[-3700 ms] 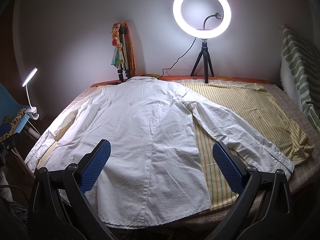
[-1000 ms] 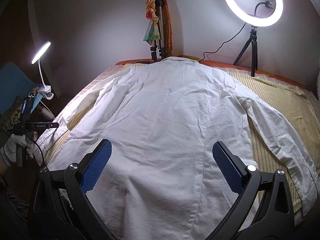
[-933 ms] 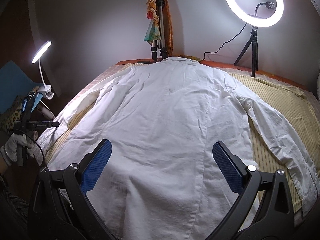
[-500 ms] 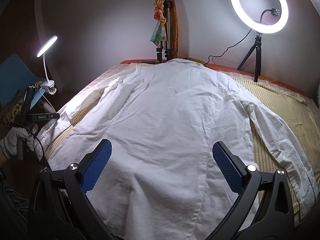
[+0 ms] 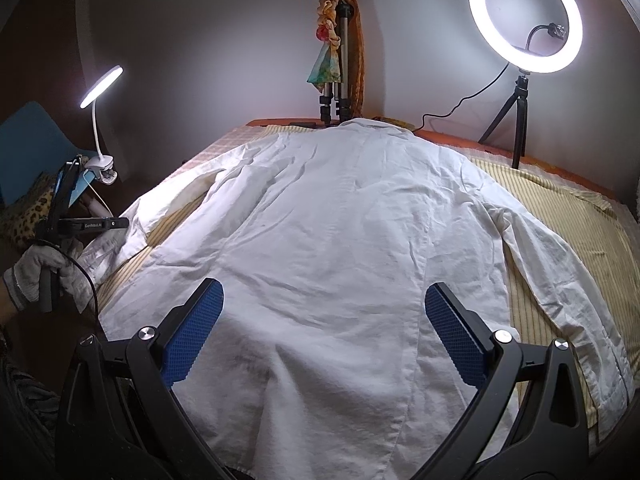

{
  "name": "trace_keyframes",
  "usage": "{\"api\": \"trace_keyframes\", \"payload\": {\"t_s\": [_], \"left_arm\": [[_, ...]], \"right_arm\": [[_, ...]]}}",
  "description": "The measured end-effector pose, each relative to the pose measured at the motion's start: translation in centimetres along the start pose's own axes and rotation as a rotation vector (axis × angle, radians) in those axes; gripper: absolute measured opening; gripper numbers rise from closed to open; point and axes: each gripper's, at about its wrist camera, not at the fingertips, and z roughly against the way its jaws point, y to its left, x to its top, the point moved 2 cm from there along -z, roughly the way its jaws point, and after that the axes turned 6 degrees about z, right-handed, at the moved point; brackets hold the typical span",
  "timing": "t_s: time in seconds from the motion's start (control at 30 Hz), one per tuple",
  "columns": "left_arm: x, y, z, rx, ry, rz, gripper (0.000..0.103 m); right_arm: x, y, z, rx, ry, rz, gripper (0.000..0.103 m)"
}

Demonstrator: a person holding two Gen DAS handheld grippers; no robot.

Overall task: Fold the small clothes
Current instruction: 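Fold the grasped side edge inward over the shirt back, open left tool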

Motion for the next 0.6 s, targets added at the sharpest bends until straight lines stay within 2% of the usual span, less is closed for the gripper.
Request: {"api": "trace_keyframes", "payload": {"t_s": [0.1, 0.27, 0.4, 0.6], "left_arm": [[0.5, -2.1, 2.0, -0.037, -0.058, -0.017, 0.0], [0.5, -7.8, 5.0, -0.109, -0.117, -0.127, 0.0], [-1.1, -13.0, 5.6, -0.177, -0.089, -0.217, 0.0], [-4.8, -19.9, 4.5, -0.264, 0.002, -0.332, 0.0]], "right_arm": [[0.0, 0.1, 0.1, 0.0, -0.002, 0.005, 0.103], [-0.1, 0.2, 0.2, 0.005, 0.002, 0.007, 0.103], [-0.1, 0.1, 0.3, 0.005, 0.003, 0.005, 0.103], [-0.1, -1.0, 0.2, 0.025, 0.015, -0.048, 0.103]]}}
